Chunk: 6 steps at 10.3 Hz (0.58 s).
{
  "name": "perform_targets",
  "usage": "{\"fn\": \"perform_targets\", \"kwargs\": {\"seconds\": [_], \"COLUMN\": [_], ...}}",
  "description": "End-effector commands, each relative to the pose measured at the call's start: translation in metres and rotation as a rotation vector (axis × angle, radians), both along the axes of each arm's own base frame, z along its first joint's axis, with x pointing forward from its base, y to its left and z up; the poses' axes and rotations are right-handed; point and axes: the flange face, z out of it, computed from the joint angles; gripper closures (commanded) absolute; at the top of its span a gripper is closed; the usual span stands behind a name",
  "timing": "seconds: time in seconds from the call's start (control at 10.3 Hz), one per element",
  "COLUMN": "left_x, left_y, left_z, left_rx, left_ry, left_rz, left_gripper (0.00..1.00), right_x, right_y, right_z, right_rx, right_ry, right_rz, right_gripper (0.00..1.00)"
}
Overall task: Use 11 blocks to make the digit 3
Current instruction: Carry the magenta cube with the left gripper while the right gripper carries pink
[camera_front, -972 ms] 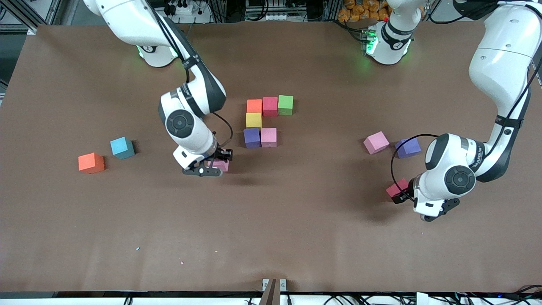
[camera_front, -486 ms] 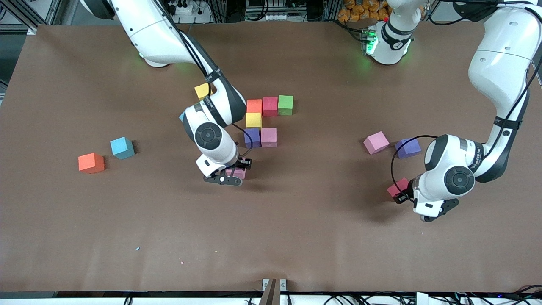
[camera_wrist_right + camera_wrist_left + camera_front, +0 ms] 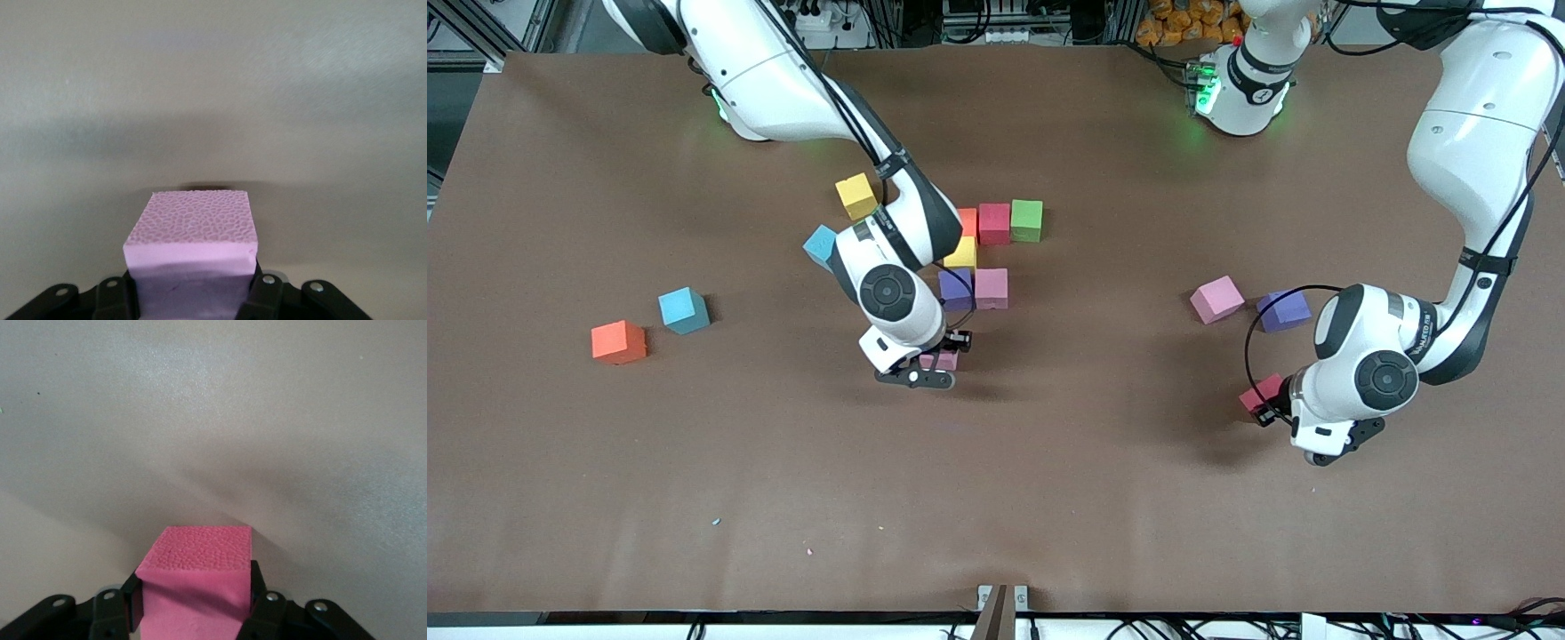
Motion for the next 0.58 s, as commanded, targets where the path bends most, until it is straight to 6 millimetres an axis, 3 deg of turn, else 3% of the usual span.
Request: {"fn": "perform_targets", "kwargs": {"seconds": [0.0, 0.19, 0.49], "left_x": [-0.001, -0.002, -0.010], "left_y": [-0.006, -0.031, -0.086], "left_z": [-0.001, 0.009, 0.031], "left_rx": [-0.003, 0.000, -0.098], "left_ry": [-0.005, -0.025, 0.001], "left_rz": [0.091, 0.185, 0.366], "left_gripper": [0.91, 0.95, 0.97], "right_x": [0.001, -0.005, -0.015], "right_y": [0.009, 0.013, 0.014], "right_z": [-0.003, -0.007, -0.016], "right_rx": [0.009, 0.006, 0.002], "right_ry": [0.014, 0.024, 0.050], "right_rz": [-0.008, 0.004, 0.009], "right_gripper": [1.00, 1.00, 1.00]}}
